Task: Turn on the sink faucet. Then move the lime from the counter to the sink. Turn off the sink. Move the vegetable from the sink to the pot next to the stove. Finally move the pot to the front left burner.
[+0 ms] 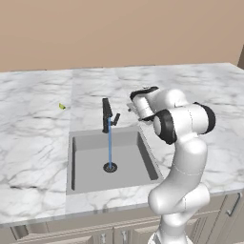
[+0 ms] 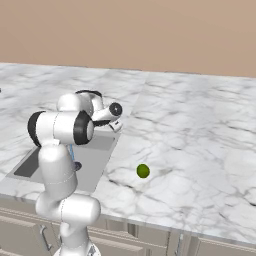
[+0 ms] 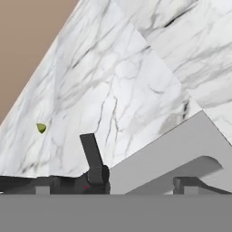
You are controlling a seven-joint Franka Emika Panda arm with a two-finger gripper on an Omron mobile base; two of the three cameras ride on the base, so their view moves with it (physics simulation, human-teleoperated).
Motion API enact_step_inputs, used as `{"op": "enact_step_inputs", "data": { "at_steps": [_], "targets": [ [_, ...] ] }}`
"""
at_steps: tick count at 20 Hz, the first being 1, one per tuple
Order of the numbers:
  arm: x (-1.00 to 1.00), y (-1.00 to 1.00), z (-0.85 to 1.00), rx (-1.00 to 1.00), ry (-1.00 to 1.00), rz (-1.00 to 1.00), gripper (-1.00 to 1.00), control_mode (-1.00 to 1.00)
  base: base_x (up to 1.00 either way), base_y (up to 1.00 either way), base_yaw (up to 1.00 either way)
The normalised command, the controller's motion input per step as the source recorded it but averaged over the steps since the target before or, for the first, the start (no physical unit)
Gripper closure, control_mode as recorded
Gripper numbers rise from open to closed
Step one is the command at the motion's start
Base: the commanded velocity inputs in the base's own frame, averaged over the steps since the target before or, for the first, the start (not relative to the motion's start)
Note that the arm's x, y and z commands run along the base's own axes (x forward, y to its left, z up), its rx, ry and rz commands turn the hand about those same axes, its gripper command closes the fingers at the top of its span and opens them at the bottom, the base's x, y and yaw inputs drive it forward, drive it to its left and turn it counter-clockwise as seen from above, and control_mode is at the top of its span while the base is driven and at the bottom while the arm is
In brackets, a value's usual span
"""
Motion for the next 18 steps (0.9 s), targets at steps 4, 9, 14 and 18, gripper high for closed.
{"op": "enact_step_inputs", "data": {
  "at_steps": [4, 9, 14, 18],
  "targets": [
    [-0.23, -0.22, 0.34, -0.15, 0.21, -0.03, -1.00, -1.00, 0.00, 0.00, 0.00],
    [-0.24, -0.18, 0.18, -0.19, 0.24, -0.04, -1.00, -1.00, 0.00, 0.00, 0.00],
    [-0.32, -0.27, 0.10, -0.14, 0.28, -0.02, -1.00, -1.00, 0.00, 0.00, 0.00],
    [-0.35, -0.35, 0.01, -0.10, 0.31, -0.02, -1.00, -1.00, 0.00, 0.00, 0.00]
  ]
}}
